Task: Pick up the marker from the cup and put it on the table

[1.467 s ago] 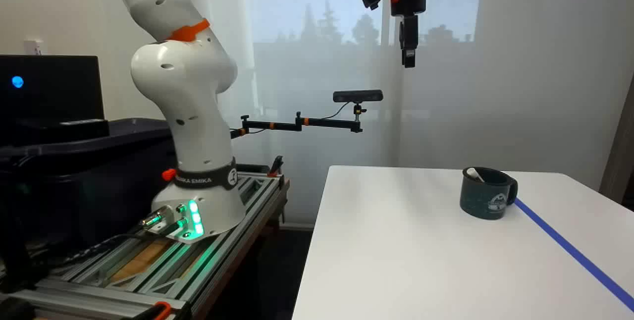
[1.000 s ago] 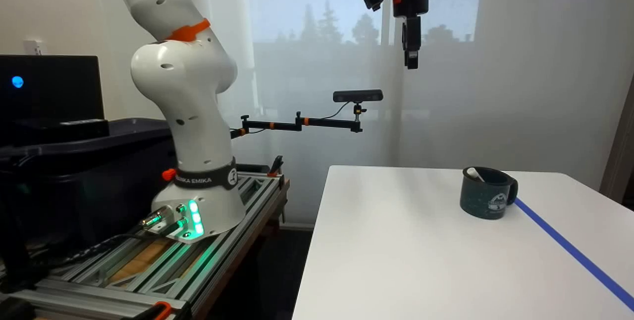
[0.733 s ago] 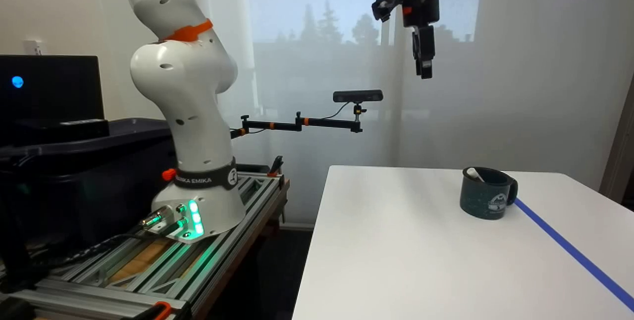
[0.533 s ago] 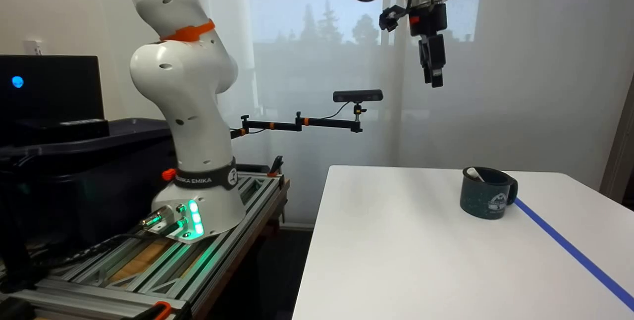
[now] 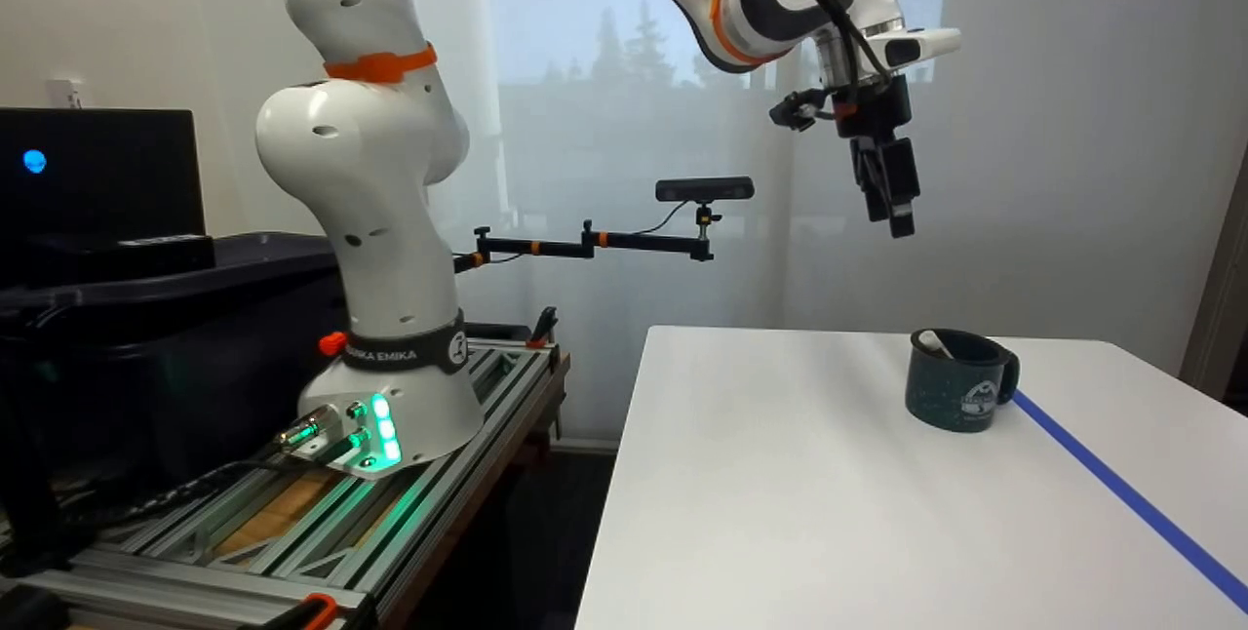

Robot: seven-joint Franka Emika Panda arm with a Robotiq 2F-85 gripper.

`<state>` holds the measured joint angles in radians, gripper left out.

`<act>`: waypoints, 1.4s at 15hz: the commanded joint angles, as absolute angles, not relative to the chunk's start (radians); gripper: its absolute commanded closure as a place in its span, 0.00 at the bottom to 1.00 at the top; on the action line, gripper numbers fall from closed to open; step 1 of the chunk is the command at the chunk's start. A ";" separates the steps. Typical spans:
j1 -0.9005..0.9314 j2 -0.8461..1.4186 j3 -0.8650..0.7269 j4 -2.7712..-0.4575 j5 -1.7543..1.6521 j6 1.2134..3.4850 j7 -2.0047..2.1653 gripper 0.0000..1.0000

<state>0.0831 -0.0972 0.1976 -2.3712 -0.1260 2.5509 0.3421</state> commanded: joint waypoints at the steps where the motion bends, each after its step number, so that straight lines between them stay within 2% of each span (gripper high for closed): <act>1: 0.085 -0.036 0.177 -2.372 -0.184 2.637 0.353 0.00; 16: 0.131 0.173 0.099 -2.329 -0.292 2.863 0.398 0.00; 19: 0.137 0.202 0.090 -2.314 -0.326 2.882 0.423 0.04; 21: 0.144 0.221 0.078 -2.299 -0.351 2.889 0.445 0.12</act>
<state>0.1203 0.1918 0.1040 -2.3283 -0.2971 2.8700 0.3920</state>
